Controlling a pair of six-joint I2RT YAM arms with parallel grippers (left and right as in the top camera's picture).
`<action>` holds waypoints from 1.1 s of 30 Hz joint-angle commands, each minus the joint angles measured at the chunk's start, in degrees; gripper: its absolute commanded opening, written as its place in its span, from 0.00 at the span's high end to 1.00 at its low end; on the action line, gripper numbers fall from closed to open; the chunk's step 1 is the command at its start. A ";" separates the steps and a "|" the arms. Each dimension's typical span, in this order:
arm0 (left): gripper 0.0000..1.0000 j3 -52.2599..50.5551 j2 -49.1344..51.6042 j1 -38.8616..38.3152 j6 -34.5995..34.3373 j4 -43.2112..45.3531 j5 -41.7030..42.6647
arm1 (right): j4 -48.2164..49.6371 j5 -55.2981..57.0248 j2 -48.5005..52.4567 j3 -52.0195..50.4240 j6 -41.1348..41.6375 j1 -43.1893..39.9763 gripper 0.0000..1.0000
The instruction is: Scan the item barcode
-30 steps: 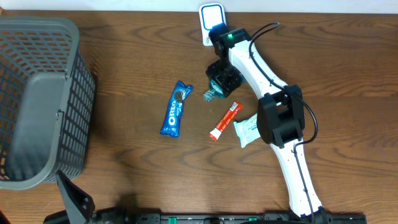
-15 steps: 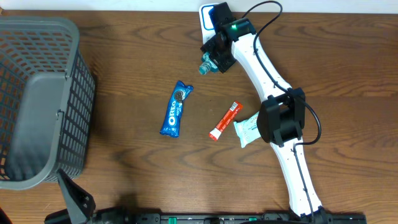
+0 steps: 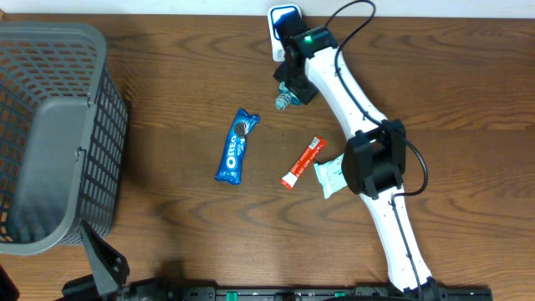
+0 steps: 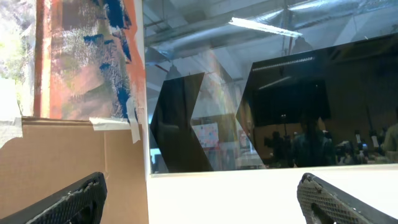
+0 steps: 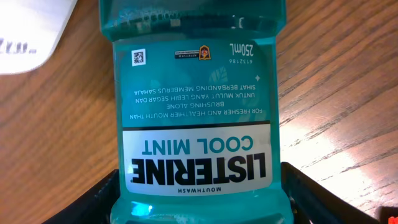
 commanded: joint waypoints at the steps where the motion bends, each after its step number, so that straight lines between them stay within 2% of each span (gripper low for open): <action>1: 0.02 -0.20 -0.09 -0.24 -0.13 0.33 0.79 | 0.13 5.57 -0.33 1.44 -5.03 2.05 0.67; 7: 0.02 -0.20 -0.09 -0.24 -0.15 0.28 0.79 | 0.20 5.57 -0.33 1.49 -8.52 2.82 0.65; 11: 0.02 -0.35 -0.09 -0.24 -0.15 0.31 0.81 | -3.04 1.07 -0.31 1.31 -8.13 2.93 0.51; 17: 0.02 -0.96 -0.09 -0.24 -0.13 0.52 0.81 | -11.78 -5.49 -0.31 -1.88 -5.03 4.00 0.55; 20: 0.02 -1.03 -0.09 -0.24 -0.15 0.55 0.81 | -13.79 -5.73 -0.31 -4.07 -5.07 5.20 0.52; 21: 0.02 -1.03 -0.09 -0.24 -0.15 0.52 0.81 | -14.01 -5.66 -0.31 -4.48 -5.07 5.51 0.49; 24: 0.02 -1.05 -0.09 -0.24 -0.15 0.52 0.83 | -13.97 -5.68 -0.31 -4.81 -5.07 6.29 0.25; 27: 0.02 -1.03 -0.09 -0.24 -0.15 0.55 0.81 | -13.97 -5.77 -0.31 -4.81 -5.07 6.82 0.14; 29: 0.02 -1.03 -0.09 -0.24 -0.15 0.57 0.81 | -14.19 -5.84 -0.31 -4.92 -5.09 6.91 0.01; 33: 0.02 -1.05 -0.09 -0.24 -0.15 0.76 0.83 | -14.25 -5.84 -0.31 -6.69 -6.14 6.93 0.01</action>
